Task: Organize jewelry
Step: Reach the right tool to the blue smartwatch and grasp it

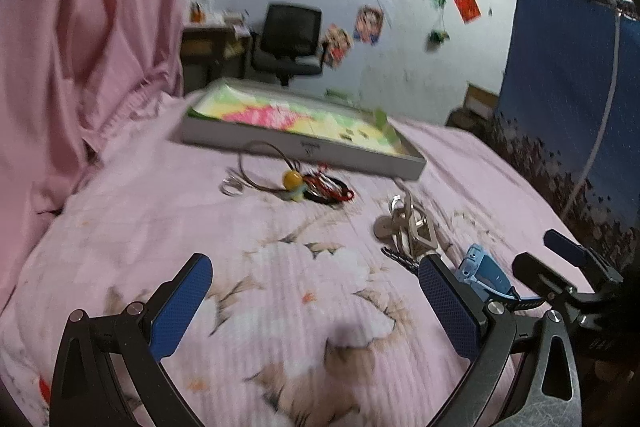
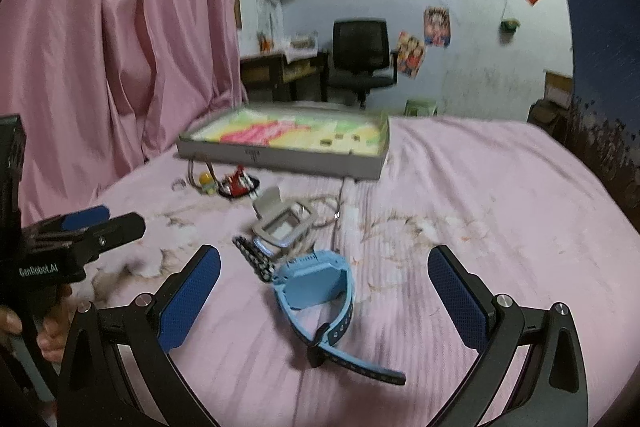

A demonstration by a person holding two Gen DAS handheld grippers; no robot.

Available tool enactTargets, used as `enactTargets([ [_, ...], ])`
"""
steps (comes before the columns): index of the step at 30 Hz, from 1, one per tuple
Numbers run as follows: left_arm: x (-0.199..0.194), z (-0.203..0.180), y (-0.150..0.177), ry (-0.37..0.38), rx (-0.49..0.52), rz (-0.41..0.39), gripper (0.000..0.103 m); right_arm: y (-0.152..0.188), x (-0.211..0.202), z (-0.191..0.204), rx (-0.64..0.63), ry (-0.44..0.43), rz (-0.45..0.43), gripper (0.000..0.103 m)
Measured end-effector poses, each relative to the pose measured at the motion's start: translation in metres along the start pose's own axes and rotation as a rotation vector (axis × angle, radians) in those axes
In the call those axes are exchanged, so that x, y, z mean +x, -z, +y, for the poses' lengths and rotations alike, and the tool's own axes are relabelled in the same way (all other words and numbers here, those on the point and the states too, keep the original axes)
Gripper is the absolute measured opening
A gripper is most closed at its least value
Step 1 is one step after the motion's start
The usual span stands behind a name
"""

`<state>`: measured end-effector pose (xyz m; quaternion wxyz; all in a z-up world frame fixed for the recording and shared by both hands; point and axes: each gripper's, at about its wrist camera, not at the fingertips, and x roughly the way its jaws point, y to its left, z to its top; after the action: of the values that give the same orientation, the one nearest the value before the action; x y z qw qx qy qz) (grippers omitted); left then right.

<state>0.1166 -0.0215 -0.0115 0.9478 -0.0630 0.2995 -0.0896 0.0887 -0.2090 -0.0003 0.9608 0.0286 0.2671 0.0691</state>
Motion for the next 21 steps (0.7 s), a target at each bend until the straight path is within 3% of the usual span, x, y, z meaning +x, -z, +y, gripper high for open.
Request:
enactTargets([
  [3, 0.019, -0.004, -0.005, 0.051, 0.014, 0.071, 0.102, 0.003, 0.016, -0.003, 0.007, -0.011, 0.069, 0.102],
  [6, 0.037, -0.008, -0.008, 0.093, 0.05, 0.125, 0.094, 0.007, 0.028, -0.008, 0.034, -0.045, 0.117, 0.1],
  [12, 0.059, -0.024, -0.011, 0.177, 0.145, 0.176, 0.078, 0.015, 0.053, -0.01, 0.062, -0.094, 0.225, 0.071],
  [16, 0.073, -0.03, -0.014, 0.23, 0.183, 0.229, 0.061, 0.016, 0.06, -0.009, 0.061, -0.105, 0.251, 0.067],
  [21, 0.086, -0.03, -0.016, 0.273, 0.179, 0.268, 0.05, 0.015, 0.067, -0.009, 0.05, -0.102, 0.266, 0.06],
])
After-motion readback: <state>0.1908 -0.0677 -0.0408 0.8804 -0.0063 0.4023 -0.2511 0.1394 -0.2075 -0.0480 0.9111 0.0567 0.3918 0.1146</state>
